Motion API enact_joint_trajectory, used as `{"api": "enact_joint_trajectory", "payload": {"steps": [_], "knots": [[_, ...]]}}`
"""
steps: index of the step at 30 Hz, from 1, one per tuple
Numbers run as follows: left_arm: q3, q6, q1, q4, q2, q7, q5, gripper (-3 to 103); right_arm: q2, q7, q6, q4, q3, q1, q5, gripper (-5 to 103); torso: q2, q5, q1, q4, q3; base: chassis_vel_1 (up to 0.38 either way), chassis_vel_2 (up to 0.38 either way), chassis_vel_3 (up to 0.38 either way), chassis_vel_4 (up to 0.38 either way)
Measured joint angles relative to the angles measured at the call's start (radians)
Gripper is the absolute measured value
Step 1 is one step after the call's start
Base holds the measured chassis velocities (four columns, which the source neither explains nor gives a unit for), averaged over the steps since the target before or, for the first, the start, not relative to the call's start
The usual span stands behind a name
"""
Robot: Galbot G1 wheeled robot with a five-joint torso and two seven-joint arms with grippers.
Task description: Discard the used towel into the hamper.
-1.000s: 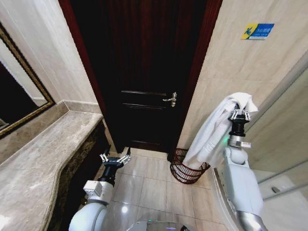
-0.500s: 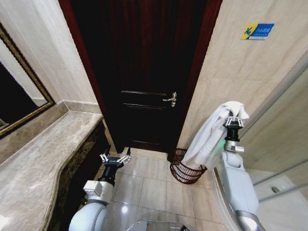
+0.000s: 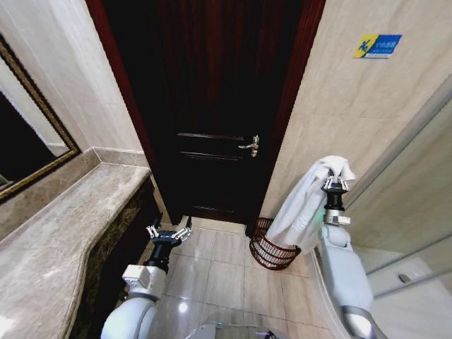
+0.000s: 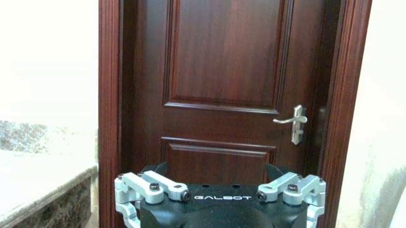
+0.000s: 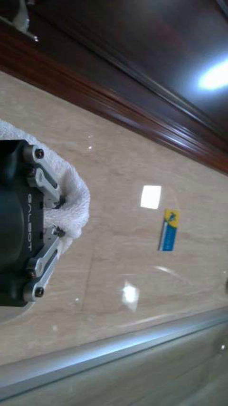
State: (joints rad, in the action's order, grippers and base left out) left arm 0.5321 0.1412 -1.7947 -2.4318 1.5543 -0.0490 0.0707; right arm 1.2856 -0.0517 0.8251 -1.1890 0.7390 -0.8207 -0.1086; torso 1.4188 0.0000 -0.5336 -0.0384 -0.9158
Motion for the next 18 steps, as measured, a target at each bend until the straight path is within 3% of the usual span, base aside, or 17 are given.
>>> {"api": "enact_joint_trajectory", "payload": {"steps": [18], "knots": [[0.000, 0.000, 0.000, 0.000, 0.000, 0.000, 0.000, 100, 0.032, -0.016, -0.002, 0.193, -0.039, 0.059, -0.027, 11, 0.000, 0.0002, 0.000, -0.0001, 0.000, 0.000, 0.000, 0.000, 0.000]]}}
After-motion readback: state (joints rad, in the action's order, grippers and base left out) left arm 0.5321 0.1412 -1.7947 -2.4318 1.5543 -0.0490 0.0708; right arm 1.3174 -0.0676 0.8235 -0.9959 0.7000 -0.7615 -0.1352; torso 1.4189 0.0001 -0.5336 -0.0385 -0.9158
